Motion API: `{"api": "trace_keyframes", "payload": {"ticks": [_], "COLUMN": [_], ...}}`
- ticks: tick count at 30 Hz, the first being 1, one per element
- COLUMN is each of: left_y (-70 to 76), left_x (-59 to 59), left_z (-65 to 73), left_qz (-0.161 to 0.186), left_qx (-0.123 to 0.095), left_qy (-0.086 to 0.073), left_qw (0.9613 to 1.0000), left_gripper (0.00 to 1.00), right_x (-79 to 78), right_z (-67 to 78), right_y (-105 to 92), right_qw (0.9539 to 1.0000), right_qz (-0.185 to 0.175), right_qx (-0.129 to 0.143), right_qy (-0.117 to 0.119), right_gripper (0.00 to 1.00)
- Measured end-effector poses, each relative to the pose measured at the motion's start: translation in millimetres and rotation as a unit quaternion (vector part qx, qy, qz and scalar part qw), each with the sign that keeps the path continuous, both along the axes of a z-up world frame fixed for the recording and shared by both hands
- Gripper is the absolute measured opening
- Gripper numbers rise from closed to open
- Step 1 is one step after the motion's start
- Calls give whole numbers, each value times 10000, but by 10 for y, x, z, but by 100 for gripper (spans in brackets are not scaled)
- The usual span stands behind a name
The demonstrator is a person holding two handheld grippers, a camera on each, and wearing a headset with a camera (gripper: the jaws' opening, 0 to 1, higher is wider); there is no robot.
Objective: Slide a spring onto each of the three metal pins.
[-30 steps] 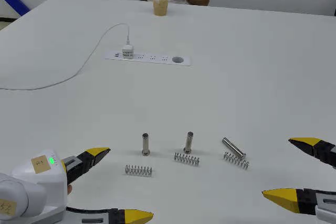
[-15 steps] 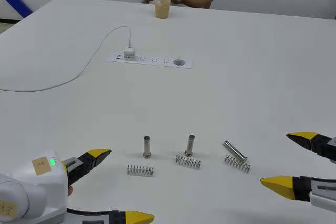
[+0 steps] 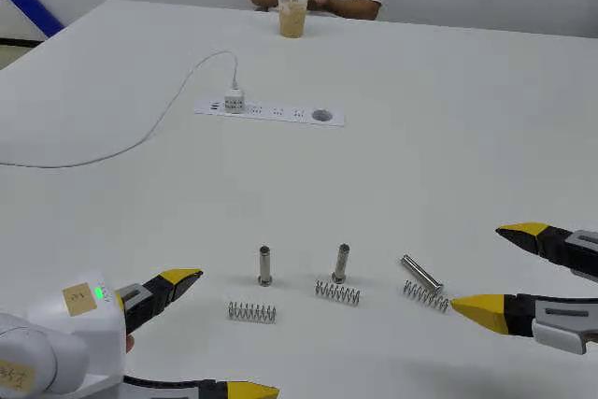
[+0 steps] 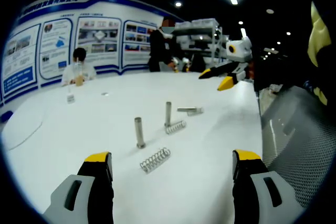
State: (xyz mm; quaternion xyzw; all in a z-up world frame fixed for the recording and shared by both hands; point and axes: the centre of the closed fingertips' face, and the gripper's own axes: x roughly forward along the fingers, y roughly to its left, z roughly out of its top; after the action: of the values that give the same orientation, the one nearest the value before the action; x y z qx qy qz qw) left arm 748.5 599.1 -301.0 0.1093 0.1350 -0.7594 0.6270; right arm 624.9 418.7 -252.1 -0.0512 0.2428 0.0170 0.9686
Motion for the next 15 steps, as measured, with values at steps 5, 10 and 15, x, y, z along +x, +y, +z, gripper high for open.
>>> {"api": "trace_keyframes", "payload": {"ticks": [5, 10, 15], "left_y": [-2, 1, 1], "left_x": [-5, -8, -2], "left_z": [-6, -21, -34], "left_qz": [-2, -1, 6], "left_qx": [1, 8, 10], "left_qy": [-1, 4, 24], "left_qw": [10000, 10000, 10000], "left_gripper": [96, 96, 96], "right_x": [57, 130, 209], "right_z": [-27, -38, -66], "right_y": [-40, -80, -119], "right_qw": [9999, 9997, 9995], "right_qz": [-20, -53, -110], "right_qx": [-85, -158, -154], "right_qy": [94, 155, 237], "right_gripper": [62, 56, 52]}}
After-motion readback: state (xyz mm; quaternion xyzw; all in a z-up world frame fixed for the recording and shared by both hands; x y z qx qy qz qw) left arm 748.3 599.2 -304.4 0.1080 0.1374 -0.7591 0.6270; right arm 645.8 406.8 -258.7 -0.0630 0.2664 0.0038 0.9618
